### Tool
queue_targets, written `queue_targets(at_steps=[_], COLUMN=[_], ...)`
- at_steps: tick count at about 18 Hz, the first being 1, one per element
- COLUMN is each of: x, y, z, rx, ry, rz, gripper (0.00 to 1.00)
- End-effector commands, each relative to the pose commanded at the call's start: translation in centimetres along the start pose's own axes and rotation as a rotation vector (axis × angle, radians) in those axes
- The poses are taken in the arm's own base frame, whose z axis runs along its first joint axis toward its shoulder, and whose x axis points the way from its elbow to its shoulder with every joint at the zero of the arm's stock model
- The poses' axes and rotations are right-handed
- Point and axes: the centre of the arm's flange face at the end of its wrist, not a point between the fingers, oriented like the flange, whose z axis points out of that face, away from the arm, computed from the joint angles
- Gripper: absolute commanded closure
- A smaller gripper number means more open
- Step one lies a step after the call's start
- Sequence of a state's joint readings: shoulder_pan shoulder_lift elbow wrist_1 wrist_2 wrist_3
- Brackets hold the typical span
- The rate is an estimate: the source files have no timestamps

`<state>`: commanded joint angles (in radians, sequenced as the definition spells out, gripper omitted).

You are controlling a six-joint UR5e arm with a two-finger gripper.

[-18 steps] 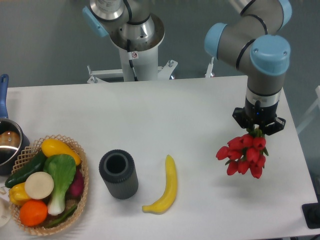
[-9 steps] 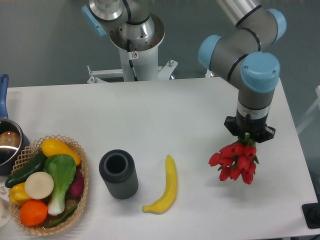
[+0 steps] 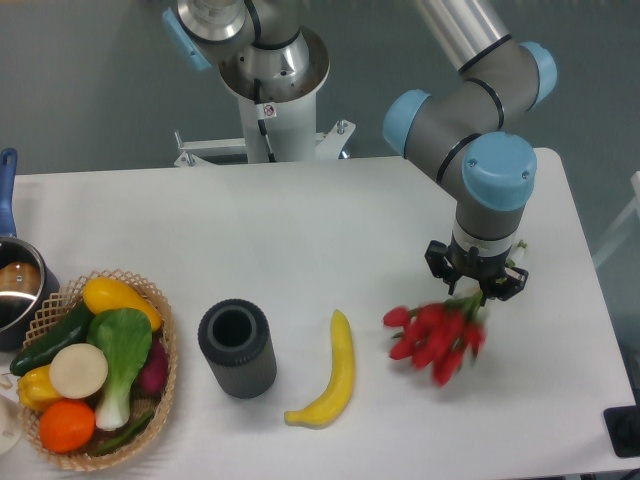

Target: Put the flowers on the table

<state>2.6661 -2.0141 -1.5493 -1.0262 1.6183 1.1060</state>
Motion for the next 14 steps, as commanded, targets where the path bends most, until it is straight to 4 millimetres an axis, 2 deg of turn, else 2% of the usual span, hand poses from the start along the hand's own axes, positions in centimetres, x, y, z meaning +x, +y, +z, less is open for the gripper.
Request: queue_targets(at_steps=[7,10,14], x=[-1.4,-1.6,-1.5], y=[1.9,1.3,1.6], z=[-2.6,-2.8,-2.5], rx=[0.024,0.05,0.047], ry=[-0.053,-0.111,-0.112], rz=[-0.03,-0.022,-0.025], gripper=[0.0,0.0,0.0])
